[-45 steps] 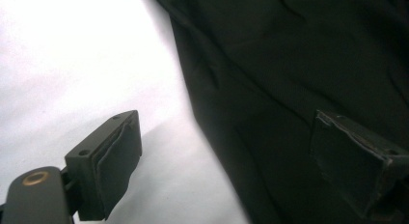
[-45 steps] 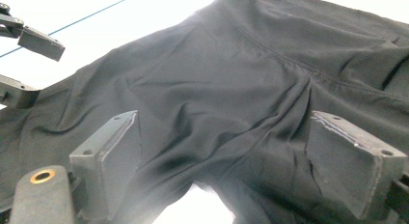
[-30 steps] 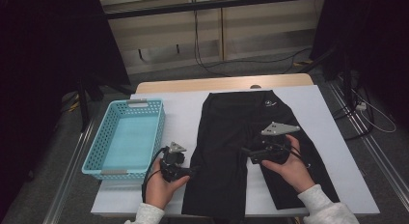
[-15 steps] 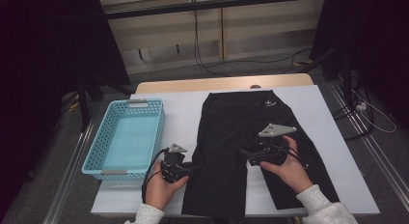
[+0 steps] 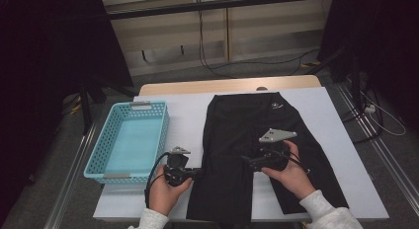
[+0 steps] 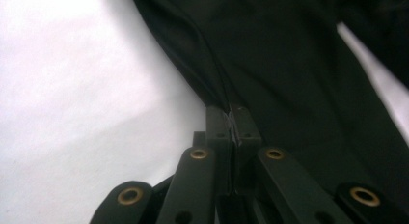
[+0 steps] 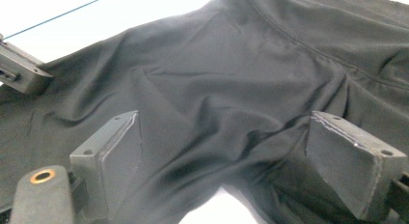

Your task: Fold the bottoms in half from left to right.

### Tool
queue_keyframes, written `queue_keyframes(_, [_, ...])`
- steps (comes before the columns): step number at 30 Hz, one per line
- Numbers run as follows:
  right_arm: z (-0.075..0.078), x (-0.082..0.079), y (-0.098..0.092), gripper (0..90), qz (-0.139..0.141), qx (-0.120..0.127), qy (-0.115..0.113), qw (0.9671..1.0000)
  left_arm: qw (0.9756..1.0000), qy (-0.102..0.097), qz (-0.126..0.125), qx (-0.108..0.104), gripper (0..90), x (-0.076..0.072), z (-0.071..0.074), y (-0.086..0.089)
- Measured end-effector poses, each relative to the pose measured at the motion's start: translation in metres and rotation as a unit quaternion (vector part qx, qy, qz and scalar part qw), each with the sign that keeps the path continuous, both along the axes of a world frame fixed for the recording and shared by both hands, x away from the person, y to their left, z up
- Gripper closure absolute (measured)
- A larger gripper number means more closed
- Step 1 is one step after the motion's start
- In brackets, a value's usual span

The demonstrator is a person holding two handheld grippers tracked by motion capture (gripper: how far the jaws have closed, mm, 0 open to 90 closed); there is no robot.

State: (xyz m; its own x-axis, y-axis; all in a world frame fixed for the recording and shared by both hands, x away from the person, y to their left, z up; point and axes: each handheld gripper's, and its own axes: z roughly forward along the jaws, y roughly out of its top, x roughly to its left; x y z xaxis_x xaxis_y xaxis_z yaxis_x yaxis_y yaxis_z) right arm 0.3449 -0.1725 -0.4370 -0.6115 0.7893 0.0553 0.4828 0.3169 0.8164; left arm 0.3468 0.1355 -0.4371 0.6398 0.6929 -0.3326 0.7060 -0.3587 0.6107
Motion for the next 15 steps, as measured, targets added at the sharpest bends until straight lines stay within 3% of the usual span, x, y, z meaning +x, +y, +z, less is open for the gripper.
queue_keyframes(4, [-0.001, 0.002, 0.008, 12.8, 0.003, -0.005, -0.002, 1.0000, 0.9998, -0.006, -0.004, -0.021, 88.6, -0.002, 0.006, -0.003])
queue_keyframes(9, [-0.002, 0.011, 0.021, 12.7, -0.002, 0.000, 0.000, 1.0000, 0.9996, -0.009, -0.017, -0.020, 88.6, -0.003, 0.005, -0.011])
queue_keyframes(12, [0.000, 0.017, 0.031, 12.3, -0.003, -0.014, -0.007, 0.9999, 0.9995, -0.008, -0.022, -0.019, 88.6, -0.003, 0.004, -0.014])
queue_keyframes(15, [-0.001, 0.023, 0.038, 12.3, -0.007, 0.000, 0.000, 1.0000, 0.9995, -0.010, -0.023, -0.021, 88.6, -0.003, 0.004, -0.015])
